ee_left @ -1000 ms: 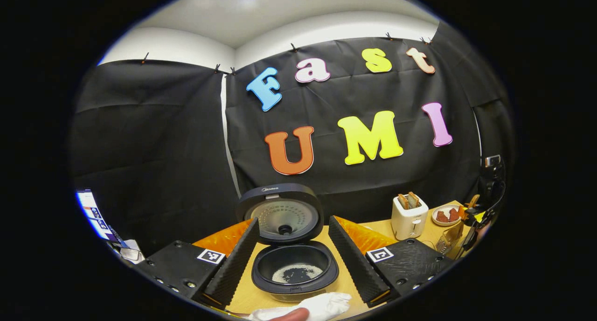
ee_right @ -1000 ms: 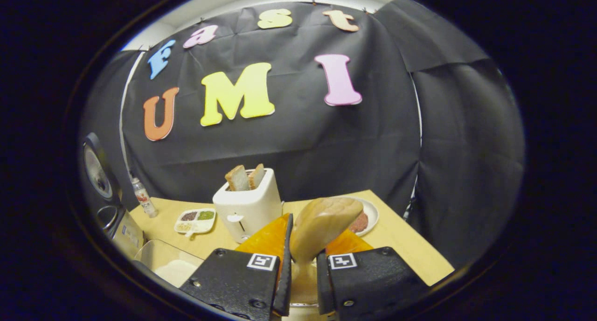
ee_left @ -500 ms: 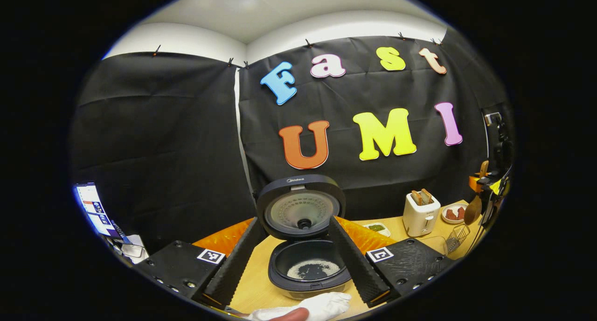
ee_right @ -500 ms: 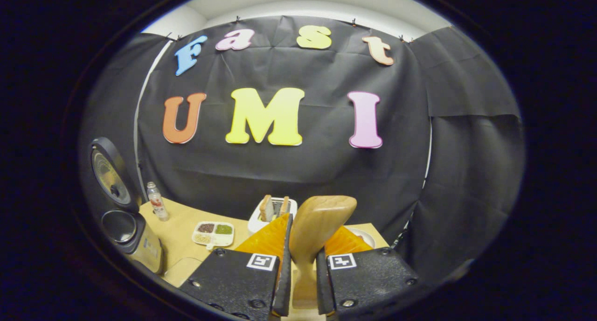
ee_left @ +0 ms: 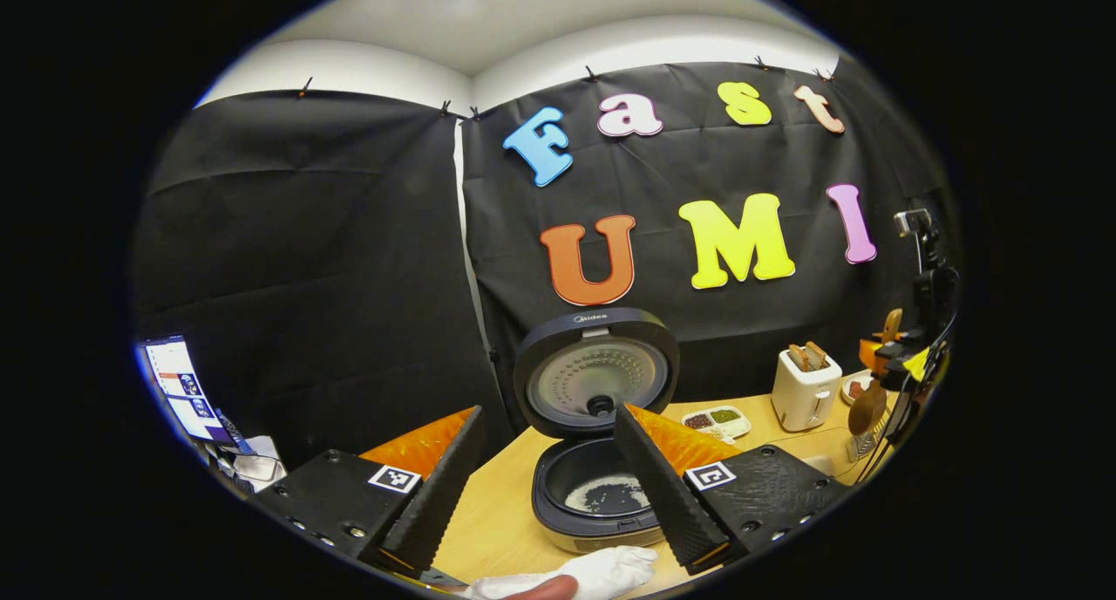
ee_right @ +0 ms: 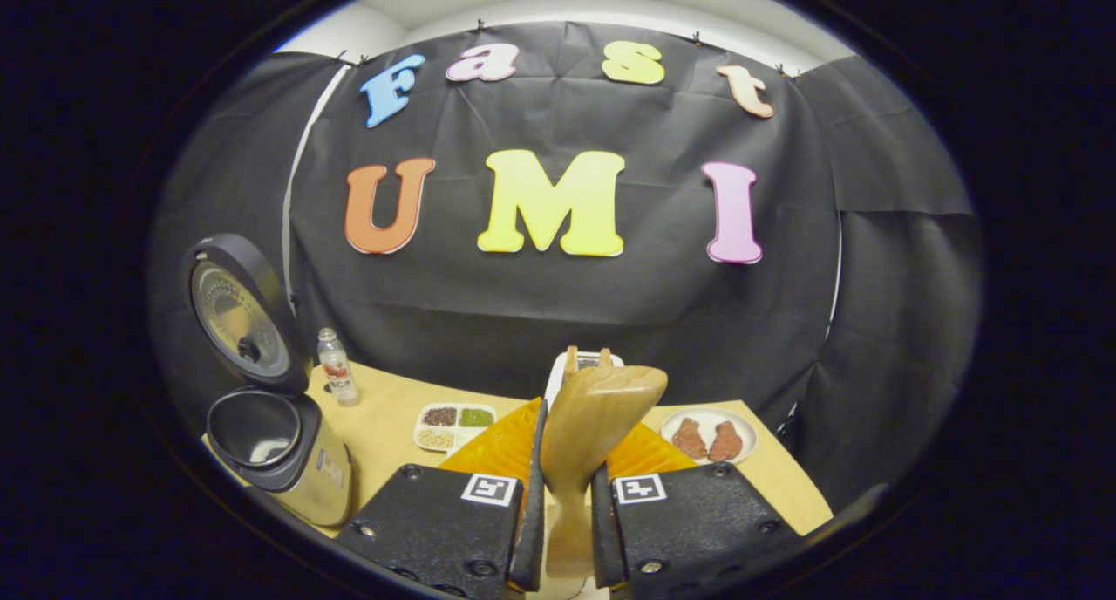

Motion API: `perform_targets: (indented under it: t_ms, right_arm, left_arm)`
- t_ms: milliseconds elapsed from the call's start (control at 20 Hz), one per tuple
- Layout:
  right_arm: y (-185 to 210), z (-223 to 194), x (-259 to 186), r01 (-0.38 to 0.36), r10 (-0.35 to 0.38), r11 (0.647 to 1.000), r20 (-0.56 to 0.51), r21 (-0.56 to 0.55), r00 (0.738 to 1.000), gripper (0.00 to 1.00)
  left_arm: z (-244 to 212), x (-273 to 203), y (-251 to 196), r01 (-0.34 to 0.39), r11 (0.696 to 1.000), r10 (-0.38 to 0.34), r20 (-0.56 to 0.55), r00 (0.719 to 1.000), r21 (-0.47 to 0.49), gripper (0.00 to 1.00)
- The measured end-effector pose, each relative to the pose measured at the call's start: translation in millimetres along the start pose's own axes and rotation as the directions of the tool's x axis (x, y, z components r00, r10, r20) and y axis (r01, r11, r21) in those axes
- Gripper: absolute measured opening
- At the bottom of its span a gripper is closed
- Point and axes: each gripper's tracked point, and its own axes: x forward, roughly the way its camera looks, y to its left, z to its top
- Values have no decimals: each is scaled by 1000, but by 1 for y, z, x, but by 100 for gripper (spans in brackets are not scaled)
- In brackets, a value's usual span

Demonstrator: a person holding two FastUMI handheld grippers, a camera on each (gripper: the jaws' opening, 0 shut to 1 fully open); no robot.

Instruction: Close the left gripper, press the button to open the rice cooker; take a wooden spoon from the chopstick holder with the right hand, scoop a spoonful of rice and pour it into the rice cooker, then put the wooden spoon back into the chopstick holder.

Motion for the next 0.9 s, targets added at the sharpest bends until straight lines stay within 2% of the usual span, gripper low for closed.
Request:
perform_targets:
  t_ms: [350,600,650,700,850,900]
  right_arm:
    - [24,-78,17,23,-28,998,-88,-54,996,28]
    - [33,-108,20,40,-56,984,-88,-175,995,28]
    - [37,-112,19,34,-50,983,-84,-180,995,28]
    - [41,-116,20,22,-39,985,-94,-174,995,28]
    - [37,-148,22,14,-30,996,-180,-91,983,26]
    - [35,-150,20,18,-32,997,-171,-80,985,25]
  left_arm:
    - [-11,1,11,-12,1000,13,-14,1000,25,95]
    - [-18,2,14,-21,999,22,-27,999,32,95]
    - [-19,2,15,-22,999,23,-28,999,36,90]
    - [-20,1,14,-21,999,22,-31,999,36,95]
    - [-19,1,15,-23,999,24,-32,999,34,95]
    - [-18,1,16,-27,999,28,-29,999,34,95]
